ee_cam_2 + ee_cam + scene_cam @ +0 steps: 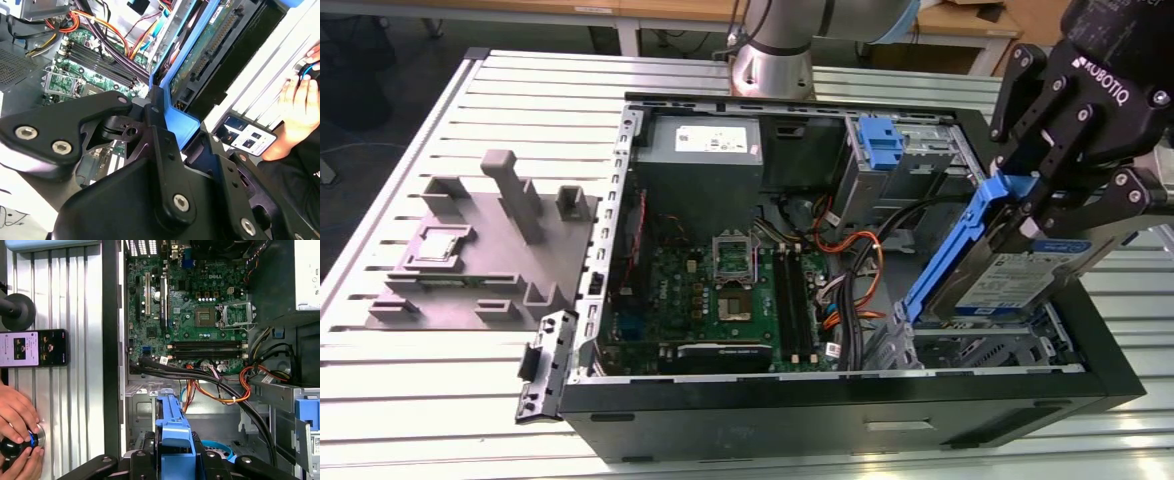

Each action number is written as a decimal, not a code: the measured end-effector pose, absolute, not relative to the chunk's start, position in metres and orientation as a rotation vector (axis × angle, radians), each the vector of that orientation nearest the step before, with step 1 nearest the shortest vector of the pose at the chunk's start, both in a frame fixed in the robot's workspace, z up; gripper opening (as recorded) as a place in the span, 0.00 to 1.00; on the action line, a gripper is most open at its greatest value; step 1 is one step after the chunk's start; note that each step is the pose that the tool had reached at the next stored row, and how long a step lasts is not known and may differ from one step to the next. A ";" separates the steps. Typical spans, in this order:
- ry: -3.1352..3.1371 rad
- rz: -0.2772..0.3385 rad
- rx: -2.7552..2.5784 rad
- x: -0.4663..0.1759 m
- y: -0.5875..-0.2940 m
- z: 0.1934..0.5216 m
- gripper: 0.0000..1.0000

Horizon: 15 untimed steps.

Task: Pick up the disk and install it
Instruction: 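Insert the disk into the insertion slot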

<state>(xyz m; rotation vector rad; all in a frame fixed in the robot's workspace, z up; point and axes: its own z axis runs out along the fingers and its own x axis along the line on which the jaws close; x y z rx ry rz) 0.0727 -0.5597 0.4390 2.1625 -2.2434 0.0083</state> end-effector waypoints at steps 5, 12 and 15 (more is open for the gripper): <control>-2.246 0.003 2.165 0.073 -0.559 0.439 0.36; -2.240 0.002 2.171 0.073 -0.559 0.437 0.36; -2.233 0.002 2.179 0.073 -0.559 0.436 0.36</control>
